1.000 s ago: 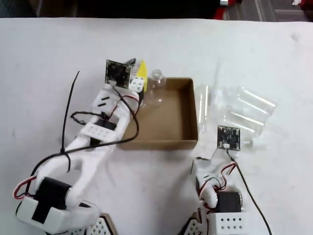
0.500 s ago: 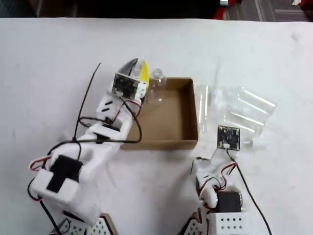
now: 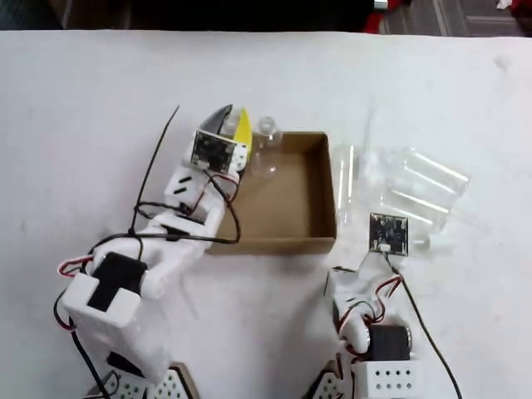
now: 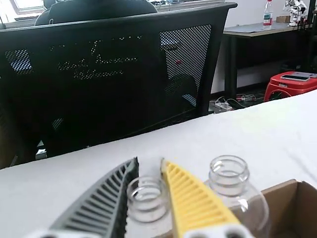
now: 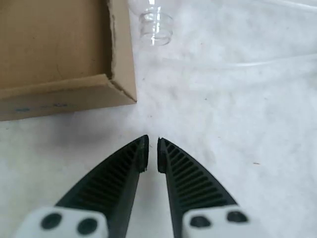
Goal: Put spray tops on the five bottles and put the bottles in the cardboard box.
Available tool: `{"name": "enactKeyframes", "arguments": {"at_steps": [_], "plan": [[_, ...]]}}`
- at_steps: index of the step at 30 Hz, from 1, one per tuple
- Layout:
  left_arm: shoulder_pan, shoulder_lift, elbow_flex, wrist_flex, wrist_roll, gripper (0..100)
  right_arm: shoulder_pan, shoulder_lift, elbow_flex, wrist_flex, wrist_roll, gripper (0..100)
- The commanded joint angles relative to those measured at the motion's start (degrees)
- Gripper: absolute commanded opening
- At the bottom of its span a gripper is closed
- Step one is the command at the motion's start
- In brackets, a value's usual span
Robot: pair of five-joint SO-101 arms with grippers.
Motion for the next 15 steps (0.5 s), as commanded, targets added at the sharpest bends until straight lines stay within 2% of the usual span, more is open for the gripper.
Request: {"name": "enactKeyframes", "arguments": {"at_steps": [1, 6, 12, 15], "plan": [[-0.8, 0.5, -1.9, -1.6, 0.0, 2, -0.1, -0.3, 0.5, 0.6, 0.1, 1.8], [-0.9, 0.5, -1.8, -1.6, 0.0, 3, -0.1, -0.3, 0.5, 0.6, 0.1, 1.8], [-0.9, 0.5, -1.6, -1.5, 0.2, 17, -0.1, -0.3, 0.5, 0.6, 0.1, 1.8], [-0.9, 0.5, -1.7, -1.3, 2.4, 19, -0.1, -0.3, 0.5, 0.6, 0.1, 1.8]]}}
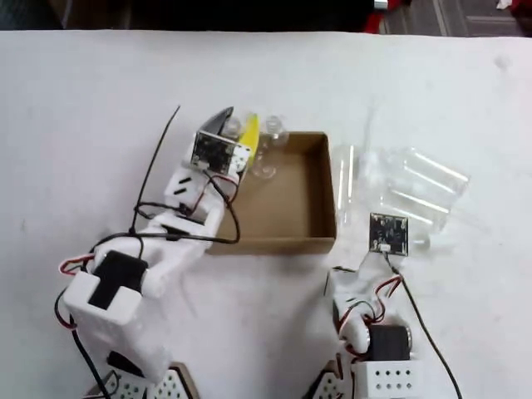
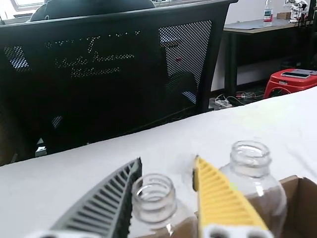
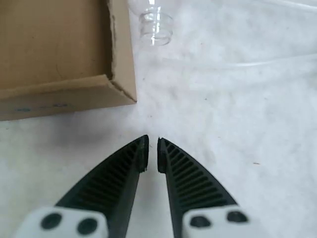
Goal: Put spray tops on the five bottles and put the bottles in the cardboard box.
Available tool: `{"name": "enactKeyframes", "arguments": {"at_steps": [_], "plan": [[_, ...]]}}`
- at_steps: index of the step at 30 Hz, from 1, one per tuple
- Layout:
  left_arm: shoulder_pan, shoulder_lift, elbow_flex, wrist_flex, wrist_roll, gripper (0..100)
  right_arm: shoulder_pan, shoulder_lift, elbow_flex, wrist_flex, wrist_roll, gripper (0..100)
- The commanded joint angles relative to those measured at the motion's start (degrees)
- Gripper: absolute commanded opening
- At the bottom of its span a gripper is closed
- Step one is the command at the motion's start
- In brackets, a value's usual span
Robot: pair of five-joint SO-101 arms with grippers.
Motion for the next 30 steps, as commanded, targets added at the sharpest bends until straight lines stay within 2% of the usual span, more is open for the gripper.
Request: {"name": "enactKeyframes", "arguments": {"at_steps": [1, 13, 20, 28, 30], "plan": [[-0.7, -0.1, -1.6, -1.1, 2.8, 19, -0.1, -0.3, 0.5, 0.6, 0.1, 1.8], [-2.6, -0.4, -1.5, -1.4, 3.3, 19, -0.1, -0.3, 0.5, 0.6, 0.1, 1.8], [-2.5, -7.7, -1.4, -0.6, 3.4, 19, -0.1, -0.3, 0.5, 0.6, 0.1, 1.8], [-2.0, -22.7, -1.4, 10.0, 3.6, 19, -0.1, -0.3, 0.5, 0.6, 0.1, 1.8], [-2.0, -28.5, -1.5, 14.1, 6.1, 19, -0.1, -0.3, 0.5, 0.6, 0.1, 1.8]]}}
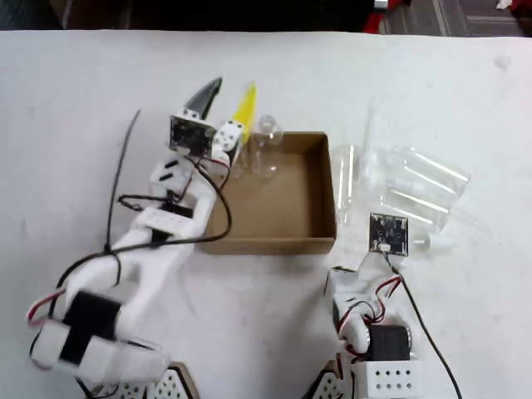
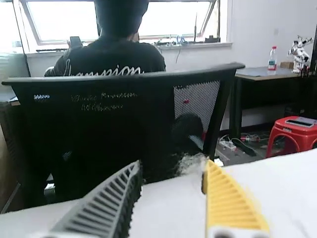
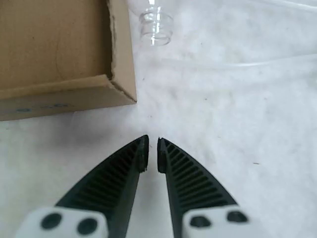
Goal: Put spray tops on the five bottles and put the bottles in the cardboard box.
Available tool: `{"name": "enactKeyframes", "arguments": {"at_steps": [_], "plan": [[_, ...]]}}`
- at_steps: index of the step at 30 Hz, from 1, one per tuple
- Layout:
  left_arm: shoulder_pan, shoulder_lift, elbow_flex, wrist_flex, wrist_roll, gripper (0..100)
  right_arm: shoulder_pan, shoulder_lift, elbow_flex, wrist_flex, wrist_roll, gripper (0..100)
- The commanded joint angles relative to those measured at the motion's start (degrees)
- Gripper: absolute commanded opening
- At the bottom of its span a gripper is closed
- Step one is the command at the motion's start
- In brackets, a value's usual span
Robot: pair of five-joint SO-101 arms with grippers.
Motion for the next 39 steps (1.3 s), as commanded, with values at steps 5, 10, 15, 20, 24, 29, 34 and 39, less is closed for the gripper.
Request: {"name": "enactKeyframes", "arguments": {"at_steps": [5, 10, 15, 20, 24, 29, 34, 39], "plan": [[-0.4, -30.1, -1.9, 25.6, 9.8, 19, -0.1, -0.3, 0.5, 0.6, 0.1, 1.8], [-0.9, -49.6, -1.9, 52.5, 17.4, 19, -0.1, -0.3, 0.5, 0.6, 0.1, 1.8], [-1.2, -66.9, -1.8, 74.3, 17.7, 19, -0.1, -0.3, 0.5, 0.6, 0.1, 1.8], [-5.9, -73.8, -1.6, 84.7, 17.7, 19, -0.1, -0.3, 0.5, 0.6, 0.1, 1.8], [-12.2, -73.8, -0.5, 89.1, 17.7, 19, 0.2, -0.3, 0.5, 0.6, 0.1, 1.7], [-14.7, -73.9, 9.4, 86.8, 17.7, 20, -0.1, -0.3, 0.5, 0.6, 0.1, 1.8], [-21.8, -74.0, 17.0, 77.6, 9.8, 19, 0.0, -0.4, 0.5, 0.5, 0.1, 1.8], [-29.5, -73.9, 8.3, 87.1, 8.0, 19, 0.0, -0.4, 0.5, 0.5, 0.1, 1.8]]}}
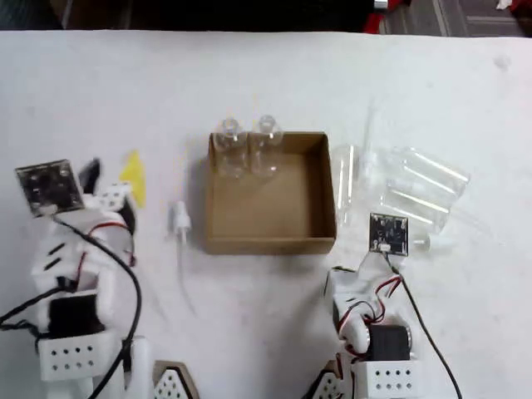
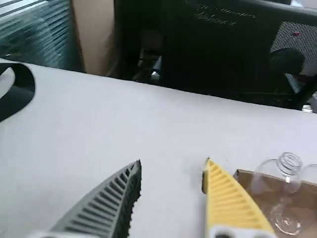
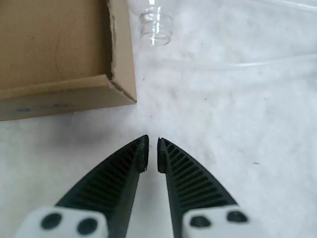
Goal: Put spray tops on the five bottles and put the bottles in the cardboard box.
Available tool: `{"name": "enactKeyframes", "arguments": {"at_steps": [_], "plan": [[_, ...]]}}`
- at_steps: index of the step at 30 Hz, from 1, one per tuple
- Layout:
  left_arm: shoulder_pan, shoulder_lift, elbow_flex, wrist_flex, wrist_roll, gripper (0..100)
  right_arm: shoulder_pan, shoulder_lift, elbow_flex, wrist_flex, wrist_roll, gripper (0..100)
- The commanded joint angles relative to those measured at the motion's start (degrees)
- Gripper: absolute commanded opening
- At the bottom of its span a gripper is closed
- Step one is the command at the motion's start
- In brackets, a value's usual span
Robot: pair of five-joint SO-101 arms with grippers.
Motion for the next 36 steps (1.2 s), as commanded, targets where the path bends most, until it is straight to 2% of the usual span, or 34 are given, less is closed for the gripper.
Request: {"name": "enactKeyframes", "arguments": {"at_steps": [1, 6, 9, 14, 19, 24, 29, 32, 36], "plan": [[-5.9, -0.5, -9.8, 7.9, -1.1, 19, -0.1, -0.4, 0.5, 0.5, 0.1, 1.8], [-6.3, -0.4, -15.6, 13.6, -2.2, 19, -0.1, -0.4, 0.5, 0.5, 0.1, 1.8], [-6.6, 0.4, -17.4, 14.1, -8.1, 19, -0.1, -0.4, 0.5, 0.5, 0.1, 1.8], [-12.8, 10.0, -21.2, 13.5, -8.1, 19, -0.1, -0.4, 0.5, 0.5, 0.1, 1.8], [-14.8, 18.3, -21.4, 9.3, -5.7, 19, -0.1, -0.4, 0.5, 0.5, 0.1, 1.8], [-14.5, 19.6, -14.5, 1.5, -4.9, 19, -0.1, -0.4, 0.5, 0.5, 0.1, 1.8], [-11.3, 20.1, -10.3, -4.1, -5.3, 19, -0.1, -0.4, 0.5, 0.5, 0.1, 1.8], [-10.9, 20.4, -13.6, 0.4, -5.3, 19, -0.1, -0.4, 0.5, 0.4, 0.1, 1.8], [-11.3, 28.7, -24.8, 14.7, -8.1, 19, -0.1, -0.4, 0.5, 0.3, 0.1, 1.8]]}}
